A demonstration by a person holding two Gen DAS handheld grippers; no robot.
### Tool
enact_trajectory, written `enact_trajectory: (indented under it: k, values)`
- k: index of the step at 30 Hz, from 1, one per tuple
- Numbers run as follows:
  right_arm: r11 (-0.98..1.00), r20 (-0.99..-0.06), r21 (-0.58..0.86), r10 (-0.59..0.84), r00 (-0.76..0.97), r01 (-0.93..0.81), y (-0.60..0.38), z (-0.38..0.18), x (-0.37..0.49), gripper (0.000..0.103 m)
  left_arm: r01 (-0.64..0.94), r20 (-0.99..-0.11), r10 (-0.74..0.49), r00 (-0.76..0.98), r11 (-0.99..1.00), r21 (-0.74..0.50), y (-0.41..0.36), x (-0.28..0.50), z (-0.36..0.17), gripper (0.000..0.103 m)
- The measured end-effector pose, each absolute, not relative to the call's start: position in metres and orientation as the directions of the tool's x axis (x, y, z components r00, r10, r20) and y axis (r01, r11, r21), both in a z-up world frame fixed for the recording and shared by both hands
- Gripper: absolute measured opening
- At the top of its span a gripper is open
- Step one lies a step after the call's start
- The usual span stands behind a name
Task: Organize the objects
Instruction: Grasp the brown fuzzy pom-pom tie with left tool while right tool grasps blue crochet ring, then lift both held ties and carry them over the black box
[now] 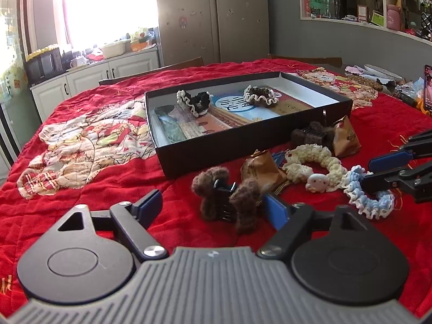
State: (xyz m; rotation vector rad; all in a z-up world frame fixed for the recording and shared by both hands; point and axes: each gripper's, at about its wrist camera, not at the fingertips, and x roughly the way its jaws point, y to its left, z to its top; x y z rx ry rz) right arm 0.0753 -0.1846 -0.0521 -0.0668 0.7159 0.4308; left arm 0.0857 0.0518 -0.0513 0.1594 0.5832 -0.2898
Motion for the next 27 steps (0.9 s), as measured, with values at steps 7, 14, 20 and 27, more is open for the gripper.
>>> enact_trajectory:
  k: [7,14,20,27]
  values:
    - [0.908,-0.653,0.074,0.356,0.669,-0.411,-0.1811,-0.0556,0.0758,0.031,0.323,-0.57,-0.244,0.785,0.946,0.04,0.0521,0.0891,-0.0545,0.076]
    - [0.91,-0.656,0.082,0.356,0.665,-0.406,-0.1818,-0.0576,0.0768,0.026,0.337,-0.566,-0.265,0.781,0.941,0.025,0.0512,0.0925,-0.0555,0.074]
    - [0.909,-0.654,0.069,0.352,0.669,-0.411,-0.1814,-0.058,0.0772,0.023,0.346,-0.577,-0.279,0.767,0.938,0.006,0.0496,0.0964,-0.0582,0.06]
    - [0.905,-0.65,0.065,0.357,0.67,-0.42,-0.1789,-0.0589,0.0767,0.018,0.352,-0.583,-0.279,0.763,0.936,0.013,0.0471,0.0944,-0.0586,0.045]
